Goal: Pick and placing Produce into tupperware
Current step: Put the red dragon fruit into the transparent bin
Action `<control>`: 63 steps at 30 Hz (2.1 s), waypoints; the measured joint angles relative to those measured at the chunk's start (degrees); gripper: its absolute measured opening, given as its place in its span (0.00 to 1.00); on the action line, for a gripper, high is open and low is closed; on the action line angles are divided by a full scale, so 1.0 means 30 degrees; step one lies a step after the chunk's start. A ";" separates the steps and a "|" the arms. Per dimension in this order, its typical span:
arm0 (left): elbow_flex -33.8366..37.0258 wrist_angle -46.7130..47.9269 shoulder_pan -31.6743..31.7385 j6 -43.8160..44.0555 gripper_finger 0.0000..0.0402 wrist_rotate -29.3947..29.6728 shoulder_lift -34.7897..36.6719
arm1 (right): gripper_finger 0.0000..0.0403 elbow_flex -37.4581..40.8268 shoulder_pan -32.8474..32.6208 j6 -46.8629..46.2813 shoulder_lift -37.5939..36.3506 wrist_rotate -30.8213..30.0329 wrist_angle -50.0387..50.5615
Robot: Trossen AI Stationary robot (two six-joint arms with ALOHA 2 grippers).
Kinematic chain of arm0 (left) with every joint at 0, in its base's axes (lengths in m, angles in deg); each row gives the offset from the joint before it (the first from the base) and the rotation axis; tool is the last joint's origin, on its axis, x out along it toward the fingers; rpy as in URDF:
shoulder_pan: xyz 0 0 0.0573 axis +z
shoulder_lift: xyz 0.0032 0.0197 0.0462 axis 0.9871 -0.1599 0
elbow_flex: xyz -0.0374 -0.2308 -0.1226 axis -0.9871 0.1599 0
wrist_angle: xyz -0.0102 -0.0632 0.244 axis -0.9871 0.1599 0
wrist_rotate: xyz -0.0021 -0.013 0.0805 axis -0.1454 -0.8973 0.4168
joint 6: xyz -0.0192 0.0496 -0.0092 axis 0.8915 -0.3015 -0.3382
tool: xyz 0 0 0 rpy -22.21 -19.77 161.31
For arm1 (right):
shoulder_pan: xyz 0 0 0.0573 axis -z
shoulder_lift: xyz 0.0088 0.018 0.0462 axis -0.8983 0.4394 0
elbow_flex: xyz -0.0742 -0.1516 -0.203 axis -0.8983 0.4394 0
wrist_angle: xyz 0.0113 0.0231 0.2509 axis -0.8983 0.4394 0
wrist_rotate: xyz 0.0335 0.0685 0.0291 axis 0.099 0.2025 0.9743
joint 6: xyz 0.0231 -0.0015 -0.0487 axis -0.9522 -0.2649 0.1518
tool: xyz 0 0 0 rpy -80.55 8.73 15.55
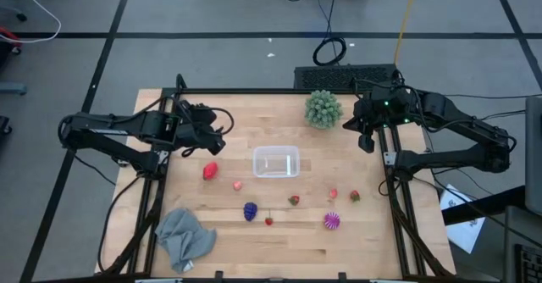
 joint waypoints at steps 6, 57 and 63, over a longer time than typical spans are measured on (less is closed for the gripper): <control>0.0002 0.1345 -0.0427 0.3809 0.81 -0.2651 -0.0796 | 0.01 0.0000 -0.0007 0.0000 0.0007 0.0007 0.0000; 0.5025 0.0397 -0.1367 1.0410 0.81 -1.0381 -0.7711 | 0.01 -0.0007 -0.0007 -0.0226 0.0007 0.0080 -0.0387; 0.6034 -0.1448 -0.0962 1.0318 0.81 -1.0441 -0.7708 | 0.01 -0.0007 -0.0007 -0.0226 0.0007 0.0080 -0.0915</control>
